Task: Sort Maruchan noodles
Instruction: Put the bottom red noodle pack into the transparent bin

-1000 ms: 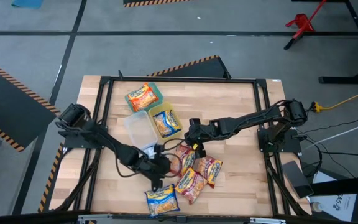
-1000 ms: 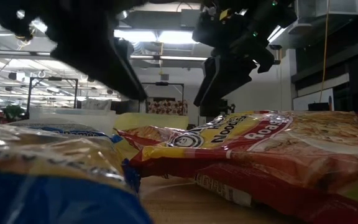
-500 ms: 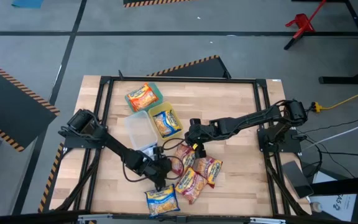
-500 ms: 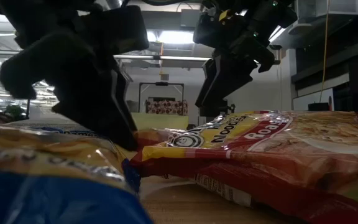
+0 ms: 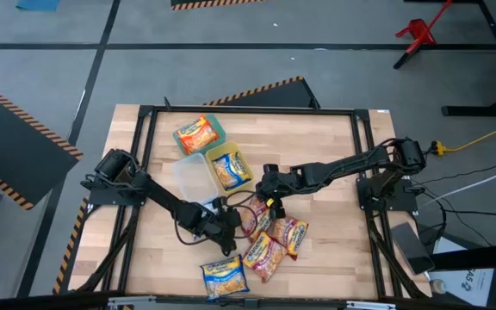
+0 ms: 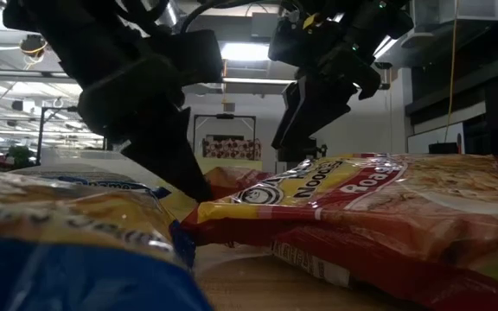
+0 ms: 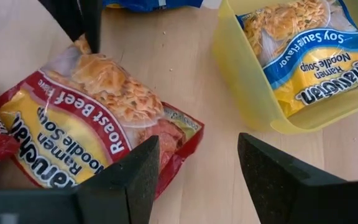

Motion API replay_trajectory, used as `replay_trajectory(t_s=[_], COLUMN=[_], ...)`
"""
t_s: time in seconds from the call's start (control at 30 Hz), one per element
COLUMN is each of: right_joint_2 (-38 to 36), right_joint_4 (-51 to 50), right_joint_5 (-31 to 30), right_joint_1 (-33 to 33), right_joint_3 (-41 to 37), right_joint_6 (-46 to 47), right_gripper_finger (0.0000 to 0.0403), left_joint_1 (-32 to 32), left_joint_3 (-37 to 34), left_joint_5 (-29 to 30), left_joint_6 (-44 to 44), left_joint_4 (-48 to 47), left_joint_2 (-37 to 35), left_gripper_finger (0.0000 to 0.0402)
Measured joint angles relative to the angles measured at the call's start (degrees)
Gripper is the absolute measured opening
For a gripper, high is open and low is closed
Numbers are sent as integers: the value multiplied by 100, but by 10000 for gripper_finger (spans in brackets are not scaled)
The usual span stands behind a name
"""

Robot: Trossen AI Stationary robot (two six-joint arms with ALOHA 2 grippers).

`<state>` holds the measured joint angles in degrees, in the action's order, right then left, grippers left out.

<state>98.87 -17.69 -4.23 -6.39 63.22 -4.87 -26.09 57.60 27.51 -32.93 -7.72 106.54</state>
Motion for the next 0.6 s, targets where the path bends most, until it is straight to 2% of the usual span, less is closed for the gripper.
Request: replay_trajectory(t_s=[0.17,0.3,0.6], right_joint_2=[0,-166,-801], right_joint_4=[-36,-318,-674], right_joint_5=[-22,-266,-912], right_joint_1=[2,4,4], right_joint_3=[0,-4,0], right_joint_6=[12,-4,1], right_gripper_finger=[207,207,207], left_joint_1=[-9,-29,-63], left_joint_3=[1,160,525], left_joint_5=[37,125,884], left_joint_6=[137,157,224], left_joint_4=[384,432,378], left_joint_2=[-23,-208,-871], left_gripper_finger=[2,1,1])
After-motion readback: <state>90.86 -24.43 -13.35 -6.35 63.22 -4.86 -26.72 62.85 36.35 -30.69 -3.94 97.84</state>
